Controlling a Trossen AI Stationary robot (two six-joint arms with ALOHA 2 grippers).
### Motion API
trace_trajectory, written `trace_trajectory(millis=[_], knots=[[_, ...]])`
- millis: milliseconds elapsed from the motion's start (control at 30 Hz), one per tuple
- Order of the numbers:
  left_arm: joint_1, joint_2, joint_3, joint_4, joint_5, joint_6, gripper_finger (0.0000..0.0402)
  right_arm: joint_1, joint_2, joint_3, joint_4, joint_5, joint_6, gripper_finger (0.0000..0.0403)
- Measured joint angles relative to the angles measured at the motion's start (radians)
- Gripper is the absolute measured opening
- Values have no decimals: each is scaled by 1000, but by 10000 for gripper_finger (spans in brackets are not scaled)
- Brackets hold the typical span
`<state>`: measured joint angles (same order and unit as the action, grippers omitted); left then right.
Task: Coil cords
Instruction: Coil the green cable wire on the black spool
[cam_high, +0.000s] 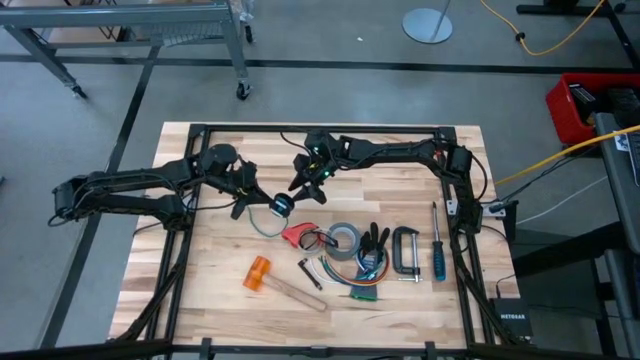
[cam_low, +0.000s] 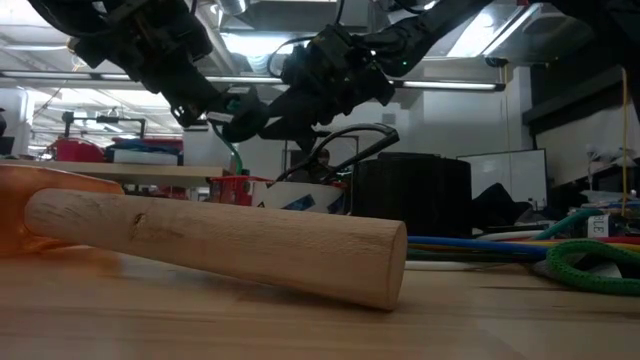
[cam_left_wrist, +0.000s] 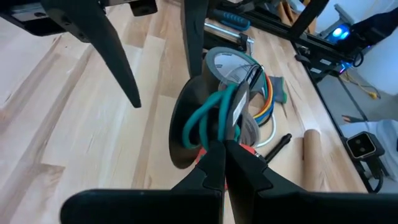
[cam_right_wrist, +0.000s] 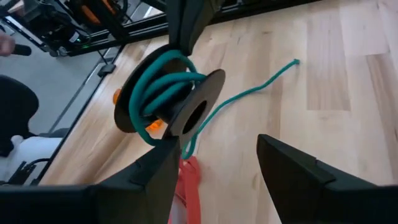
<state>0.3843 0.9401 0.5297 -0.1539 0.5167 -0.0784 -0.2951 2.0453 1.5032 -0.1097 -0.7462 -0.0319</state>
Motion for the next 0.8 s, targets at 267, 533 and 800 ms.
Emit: trace_trajectory(millis=[267, 533, 800], knots=[[-13, 0, 0, 1, -5, -27, 0, -30, 0, 0, -3, -14, 4, 221], [-30, 0, 0, 1, -6, -27, 0, -38, 0, 0, -4, -111, 27, 221], [-29, 0, 0, 24, -6, -27, 0, -29, 0, 0, -2, -123, 27, 220]])
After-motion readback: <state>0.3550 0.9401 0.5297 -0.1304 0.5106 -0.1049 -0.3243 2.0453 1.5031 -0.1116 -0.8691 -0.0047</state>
